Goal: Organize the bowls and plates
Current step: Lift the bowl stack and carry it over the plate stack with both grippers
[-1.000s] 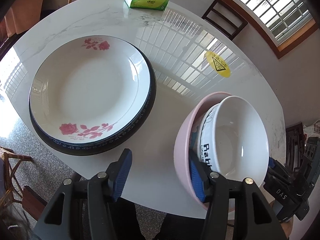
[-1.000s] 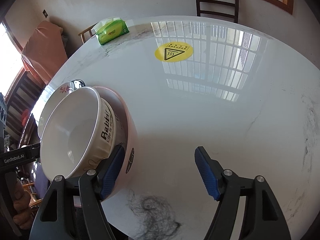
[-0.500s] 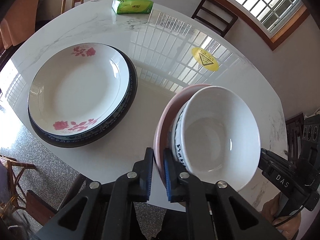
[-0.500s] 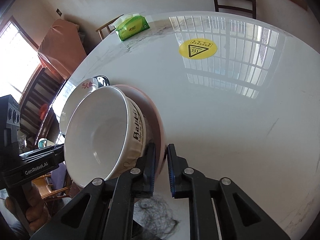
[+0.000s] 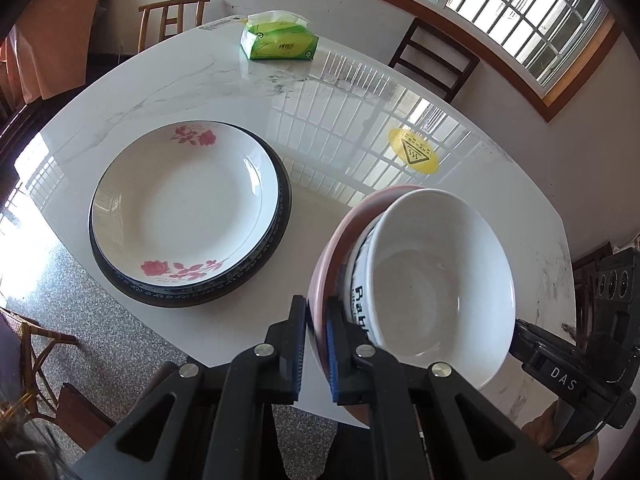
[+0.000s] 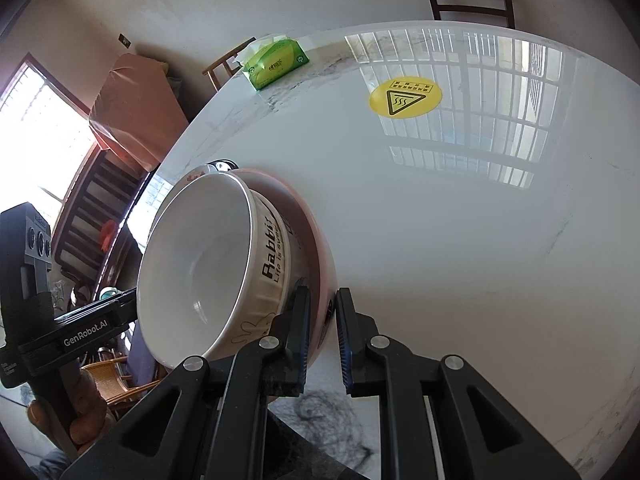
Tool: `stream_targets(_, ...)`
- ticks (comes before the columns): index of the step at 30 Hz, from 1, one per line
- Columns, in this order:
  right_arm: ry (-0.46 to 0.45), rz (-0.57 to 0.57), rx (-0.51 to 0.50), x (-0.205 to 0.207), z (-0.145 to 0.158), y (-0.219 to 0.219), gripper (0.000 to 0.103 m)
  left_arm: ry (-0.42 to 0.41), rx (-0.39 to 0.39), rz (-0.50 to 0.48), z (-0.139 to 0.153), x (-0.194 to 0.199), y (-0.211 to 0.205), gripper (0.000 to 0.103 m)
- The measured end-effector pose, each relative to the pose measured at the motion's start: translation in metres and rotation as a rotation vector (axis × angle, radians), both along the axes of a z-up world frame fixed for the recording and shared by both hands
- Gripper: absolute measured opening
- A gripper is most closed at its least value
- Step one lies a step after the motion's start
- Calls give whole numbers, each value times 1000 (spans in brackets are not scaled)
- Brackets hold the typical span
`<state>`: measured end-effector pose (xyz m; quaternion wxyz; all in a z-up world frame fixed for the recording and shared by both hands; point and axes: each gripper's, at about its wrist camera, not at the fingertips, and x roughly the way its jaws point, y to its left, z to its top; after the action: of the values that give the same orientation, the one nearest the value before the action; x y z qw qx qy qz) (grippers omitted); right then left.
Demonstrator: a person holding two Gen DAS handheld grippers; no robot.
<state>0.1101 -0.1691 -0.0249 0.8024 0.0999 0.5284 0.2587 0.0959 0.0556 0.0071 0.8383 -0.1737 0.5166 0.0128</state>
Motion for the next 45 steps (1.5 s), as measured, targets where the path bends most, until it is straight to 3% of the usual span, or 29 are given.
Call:
stream_targets(12,13,23,40,3,9,17,15,-22,-10,44,10,-9,21,7)
stream_targets(45,13,96,27,13,30,82,16,-45,-42,158,25,-17,90,7)
